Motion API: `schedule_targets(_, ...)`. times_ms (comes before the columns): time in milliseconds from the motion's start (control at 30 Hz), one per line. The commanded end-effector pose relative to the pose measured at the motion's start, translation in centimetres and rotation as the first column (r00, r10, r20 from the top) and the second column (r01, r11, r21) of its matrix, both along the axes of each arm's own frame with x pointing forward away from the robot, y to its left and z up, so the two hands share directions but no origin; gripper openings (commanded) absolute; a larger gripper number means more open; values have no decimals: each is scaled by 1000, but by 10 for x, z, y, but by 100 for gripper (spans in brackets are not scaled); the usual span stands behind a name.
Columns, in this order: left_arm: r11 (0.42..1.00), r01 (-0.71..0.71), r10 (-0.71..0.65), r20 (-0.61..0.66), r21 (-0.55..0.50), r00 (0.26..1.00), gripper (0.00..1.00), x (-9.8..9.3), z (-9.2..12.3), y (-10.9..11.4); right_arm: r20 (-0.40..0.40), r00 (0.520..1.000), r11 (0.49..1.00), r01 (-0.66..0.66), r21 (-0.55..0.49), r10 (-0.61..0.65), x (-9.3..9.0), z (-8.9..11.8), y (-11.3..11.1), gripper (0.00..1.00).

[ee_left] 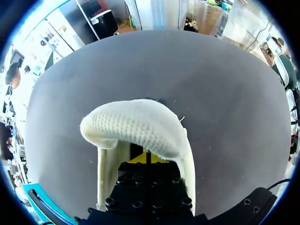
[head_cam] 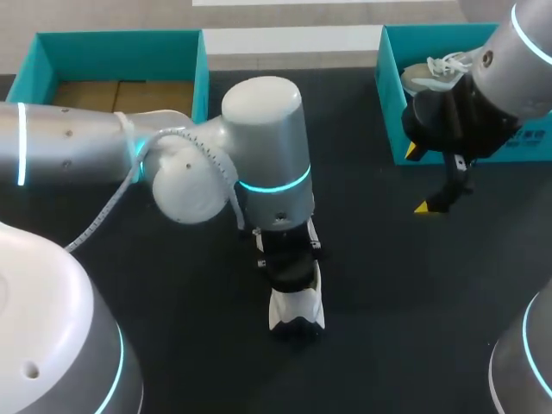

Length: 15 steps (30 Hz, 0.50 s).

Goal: Take the shoe out of the shoebox, open the shoe tongue, remove and reinsert the insole, then place the shoe into the shoebox

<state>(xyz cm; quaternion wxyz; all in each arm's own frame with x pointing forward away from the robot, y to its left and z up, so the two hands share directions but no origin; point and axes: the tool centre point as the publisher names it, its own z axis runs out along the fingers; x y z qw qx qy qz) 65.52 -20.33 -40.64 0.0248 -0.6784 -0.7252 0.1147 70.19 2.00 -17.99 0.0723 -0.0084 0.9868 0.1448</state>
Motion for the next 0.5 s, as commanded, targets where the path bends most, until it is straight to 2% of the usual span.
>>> schedule_targets(33,1000,-9,9,56,4,998,0,6,-10,5,-3,1000,1000,1,-3,-1,2,-1,2,100)
schedule_targets(500,1000,4,-4,121,8,993,0,26,0,2,-3,1000,1000,1,-3,-1,2,-1,2,100)
